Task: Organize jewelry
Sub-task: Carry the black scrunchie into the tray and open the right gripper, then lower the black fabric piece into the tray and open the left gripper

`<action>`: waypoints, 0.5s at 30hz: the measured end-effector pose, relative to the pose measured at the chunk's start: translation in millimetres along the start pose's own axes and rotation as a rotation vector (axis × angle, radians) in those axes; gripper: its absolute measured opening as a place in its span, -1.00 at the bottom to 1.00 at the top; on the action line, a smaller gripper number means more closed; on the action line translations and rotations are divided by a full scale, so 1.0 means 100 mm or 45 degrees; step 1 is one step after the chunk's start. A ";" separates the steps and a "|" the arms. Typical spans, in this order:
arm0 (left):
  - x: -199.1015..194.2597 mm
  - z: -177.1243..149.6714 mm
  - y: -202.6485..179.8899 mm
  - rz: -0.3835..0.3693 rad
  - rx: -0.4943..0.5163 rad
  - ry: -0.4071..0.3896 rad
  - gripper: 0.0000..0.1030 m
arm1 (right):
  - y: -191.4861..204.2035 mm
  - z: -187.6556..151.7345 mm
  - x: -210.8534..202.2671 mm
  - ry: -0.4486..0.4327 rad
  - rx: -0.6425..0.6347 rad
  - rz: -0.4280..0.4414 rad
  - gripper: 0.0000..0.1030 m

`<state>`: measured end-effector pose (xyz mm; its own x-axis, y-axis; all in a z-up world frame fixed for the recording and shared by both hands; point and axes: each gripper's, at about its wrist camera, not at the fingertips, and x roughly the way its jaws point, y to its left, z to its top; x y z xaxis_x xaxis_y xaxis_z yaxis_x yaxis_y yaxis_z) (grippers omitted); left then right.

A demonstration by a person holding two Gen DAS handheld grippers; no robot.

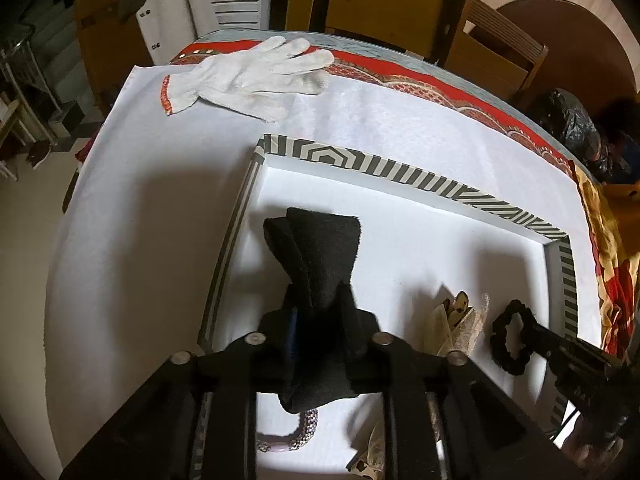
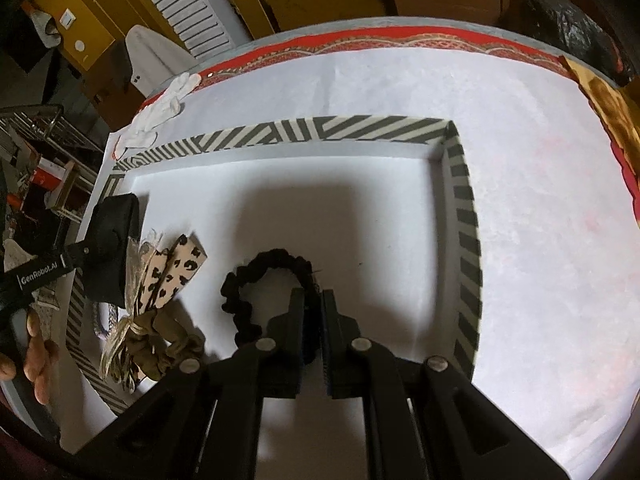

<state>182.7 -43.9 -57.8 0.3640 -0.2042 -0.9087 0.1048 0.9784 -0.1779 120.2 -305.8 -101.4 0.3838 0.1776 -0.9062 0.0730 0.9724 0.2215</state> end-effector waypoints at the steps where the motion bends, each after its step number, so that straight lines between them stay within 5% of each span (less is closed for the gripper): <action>1: -0.01 0.00 0.01 -0.001 -0.004 -0.005 -0.61 | 0.00 -0.01 0.00 0.005 -0.003 0.004 -0.73; 3: -0.03 -0.01 0.02 0.000 -0.007 -0.014 -0.54 | 0.04 -0.02 -0.02 0.008 -0.018 0.013 -0.32; 5: -0.07 -0.03 0.02 0.020 -0.003 -0.027 -0.49 | 0.06 -0.03 -0.05 -0.001 -0.026 0.011 -0.16; 15: -0.55 -0.14 0.02 -0.024 -0.017 -0.142 -0.48 | 0.14 -0.17 -0.51 -0.113 -0.041 0.035 0.02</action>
<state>150.2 -30.2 -13.1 0.4628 -0.2238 -0.8578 0.1002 0.9746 -0.2002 85.8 -298.3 -57.9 0.4656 0.1917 -0.8640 0.0324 0.9719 0.2332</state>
